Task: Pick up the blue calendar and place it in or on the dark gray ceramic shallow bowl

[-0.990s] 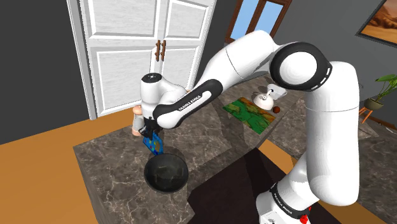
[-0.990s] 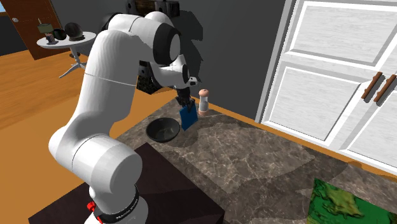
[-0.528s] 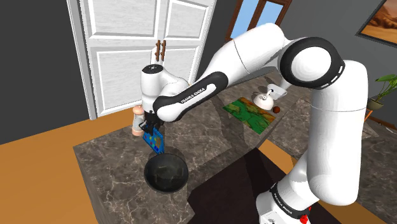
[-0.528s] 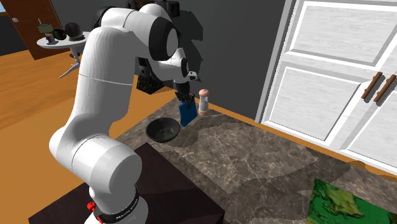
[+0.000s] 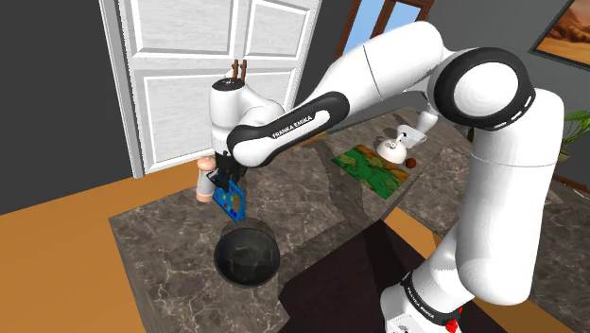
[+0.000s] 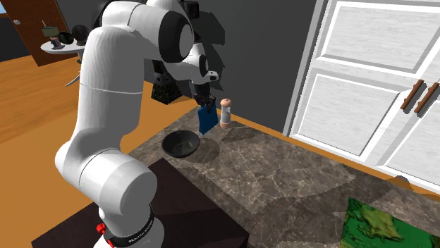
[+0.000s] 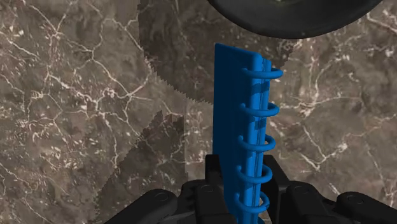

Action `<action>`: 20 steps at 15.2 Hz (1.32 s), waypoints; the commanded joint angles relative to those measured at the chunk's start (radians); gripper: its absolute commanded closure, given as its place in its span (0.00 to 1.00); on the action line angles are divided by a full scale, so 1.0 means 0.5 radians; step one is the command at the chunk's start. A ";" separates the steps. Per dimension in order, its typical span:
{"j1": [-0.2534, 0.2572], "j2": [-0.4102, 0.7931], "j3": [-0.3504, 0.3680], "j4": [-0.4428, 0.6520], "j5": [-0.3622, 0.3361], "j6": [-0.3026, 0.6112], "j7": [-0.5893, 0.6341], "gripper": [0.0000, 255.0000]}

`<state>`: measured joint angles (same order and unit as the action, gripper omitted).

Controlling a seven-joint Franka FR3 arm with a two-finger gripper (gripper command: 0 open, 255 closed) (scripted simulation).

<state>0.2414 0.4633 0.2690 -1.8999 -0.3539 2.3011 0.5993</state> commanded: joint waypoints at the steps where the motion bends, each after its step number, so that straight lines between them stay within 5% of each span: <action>1: -0.007 -0.037 0.010 0.006 0.019 -0.040 -0.018 1.00; 13: -0.034 -0.214 0.055 0.072 0.116 -0.269 -0.105 1.00; 20: 0.000 -0.689 0.162 -0.450 0.262 -0.214 -0.008 1.00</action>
<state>0.2361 0.1514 0.3411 -2.0986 -0.2358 2.2000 0.5879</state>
